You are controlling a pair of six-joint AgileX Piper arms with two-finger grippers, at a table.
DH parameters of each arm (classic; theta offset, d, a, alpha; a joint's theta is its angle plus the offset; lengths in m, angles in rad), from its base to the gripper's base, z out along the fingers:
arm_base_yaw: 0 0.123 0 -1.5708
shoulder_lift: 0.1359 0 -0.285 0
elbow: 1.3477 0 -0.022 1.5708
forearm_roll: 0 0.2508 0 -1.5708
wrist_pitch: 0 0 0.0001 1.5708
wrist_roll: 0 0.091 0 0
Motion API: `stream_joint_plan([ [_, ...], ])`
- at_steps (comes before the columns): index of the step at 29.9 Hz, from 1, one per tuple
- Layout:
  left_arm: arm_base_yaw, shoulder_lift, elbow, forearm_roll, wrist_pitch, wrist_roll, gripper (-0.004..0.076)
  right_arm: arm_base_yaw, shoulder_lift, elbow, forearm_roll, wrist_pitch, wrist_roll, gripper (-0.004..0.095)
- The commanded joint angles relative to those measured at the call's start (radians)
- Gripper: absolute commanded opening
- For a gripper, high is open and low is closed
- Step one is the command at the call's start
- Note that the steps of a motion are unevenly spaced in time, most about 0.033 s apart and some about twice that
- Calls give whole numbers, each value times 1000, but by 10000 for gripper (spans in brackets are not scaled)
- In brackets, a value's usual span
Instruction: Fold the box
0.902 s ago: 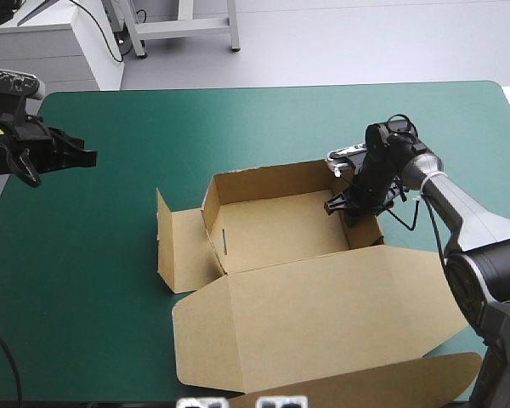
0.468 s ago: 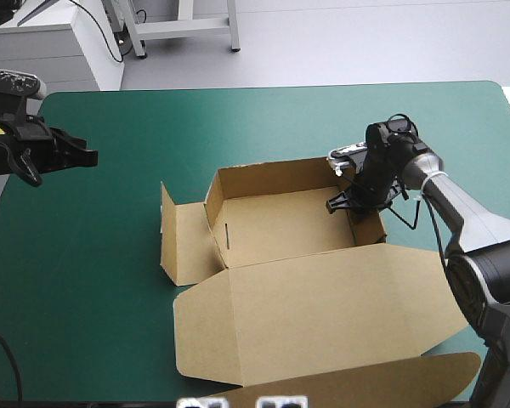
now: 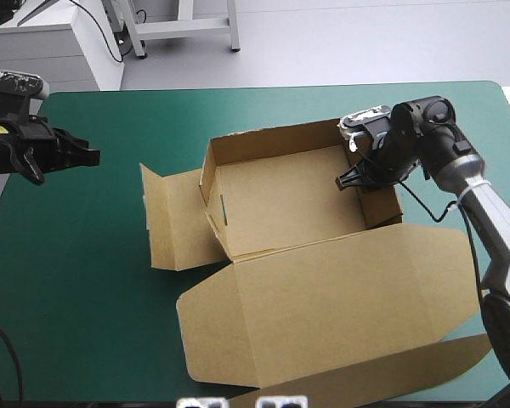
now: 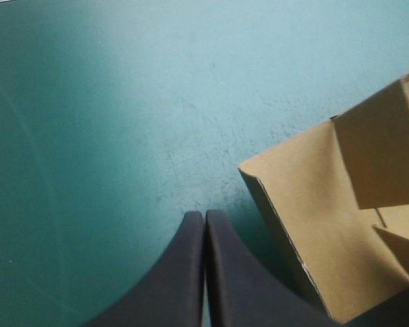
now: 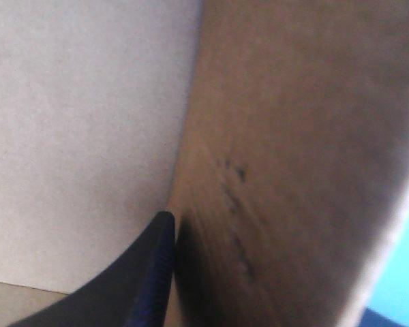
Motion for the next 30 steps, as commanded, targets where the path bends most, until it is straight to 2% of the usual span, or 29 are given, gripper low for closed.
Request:
stream_joint_plan([
  [1, 1, -1, -24, 42, 1, -14, -9, -12, -113, -33, 1, 13, -12, -20],
  [6, 1, 43, -19, 131, 3, -35, -9, -67, -211, -33, 11, -3, -28, -20],
  [12, 1, 71, 100, 104, -70, -46, -9, -182, -299, -33, 154, -13, -83, -20],
  [16, 1, 71, 263, -53, -219, -19, -9, -238, -323, -33, 241, -15, -114, -20],
  [20, 1, 71, 407, -354, -310, 178, -9, -243, -327, -29, 272, -12, -128, -20],
  [25, 1, 71, 494, -693, -281, 387, -9, -243, -327, -16, 302, -16, -142, -20],
  [30, -34, 71, 490, -782, -216, 429, -9, -243, -327, 0, 304, -39, -142, -20],
])
